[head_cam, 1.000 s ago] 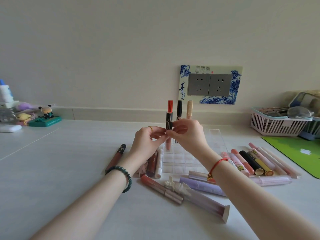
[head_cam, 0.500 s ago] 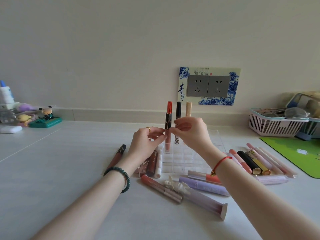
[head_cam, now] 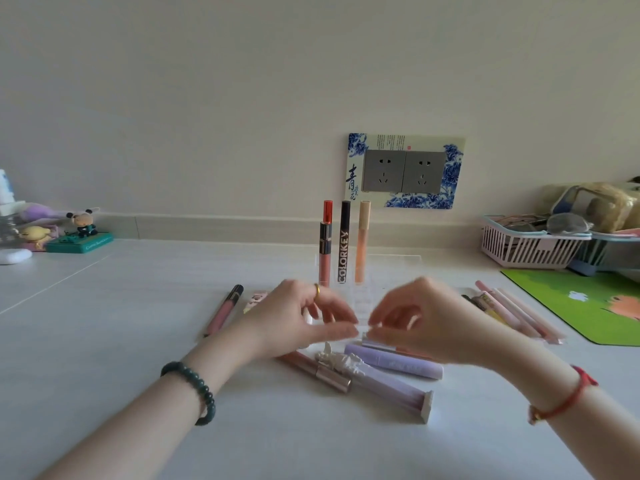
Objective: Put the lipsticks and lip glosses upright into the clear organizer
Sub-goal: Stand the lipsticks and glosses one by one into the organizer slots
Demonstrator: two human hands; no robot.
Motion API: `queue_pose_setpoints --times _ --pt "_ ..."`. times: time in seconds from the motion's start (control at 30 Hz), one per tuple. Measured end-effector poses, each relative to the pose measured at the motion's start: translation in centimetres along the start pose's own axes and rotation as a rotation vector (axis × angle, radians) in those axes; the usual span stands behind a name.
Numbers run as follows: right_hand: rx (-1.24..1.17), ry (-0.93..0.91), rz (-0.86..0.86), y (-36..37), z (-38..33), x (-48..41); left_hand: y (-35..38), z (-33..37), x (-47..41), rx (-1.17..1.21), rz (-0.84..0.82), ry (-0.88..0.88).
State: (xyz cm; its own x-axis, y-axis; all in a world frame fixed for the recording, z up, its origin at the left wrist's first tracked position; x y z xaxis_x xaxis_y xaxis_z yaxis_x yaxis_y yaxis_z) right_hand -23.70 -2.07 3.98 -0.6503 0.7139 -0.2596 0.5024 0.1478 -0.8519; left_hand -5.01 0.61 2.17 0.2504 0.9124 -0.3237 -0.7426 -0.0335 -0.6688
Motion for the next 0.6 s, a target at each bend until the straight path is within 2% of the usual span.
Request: queue_pose_setpoints --times 0.1,0.17,0.3,0.47,0.6 --pt "0.095 0.052 -0.088 0.7 0.4 1.8 1.2 0.4 0.4 -0.203 -0.159 0.023" --pt "0.105 0.059 -0.129 1.2 0.5 2.3 1.7 0.3 0.5 -0.219 -0.233 -0.007" --pt "0.226 0.031 -0.148 2.1 0.1 2.5 2.3 0.3 0.4 -0.242 -0.256 0.022" --pt "0.246 0.019 -0.066 2.2 -0.3 2.6 2.4 -0.1 0.3 -0.239 -0.203 0.043" --pt "0.199 0.053 0.068 1.0 0.5 2.5 1.4 0.3 0.2 -0.148 0.058 0.084"
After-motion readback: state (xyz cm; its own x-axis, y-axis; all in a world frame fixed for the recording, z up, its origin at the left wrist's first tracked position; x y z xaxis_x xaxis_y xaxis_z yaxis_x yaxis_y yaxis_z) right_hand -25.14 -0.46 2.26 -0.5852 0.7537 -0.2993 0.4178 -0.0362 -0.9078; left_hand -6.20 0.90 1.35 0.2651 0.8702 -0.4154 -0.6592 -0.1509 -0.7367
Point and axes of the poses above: each hand's wrist, its own x-axis away from the middle knuckle, its own y-axis out of the palm, z = x × y, the point moved 1 cm from there along -x, towards the middle knuckle, and after that the axes turned 2 degrees about z, right-handed, at the moved point
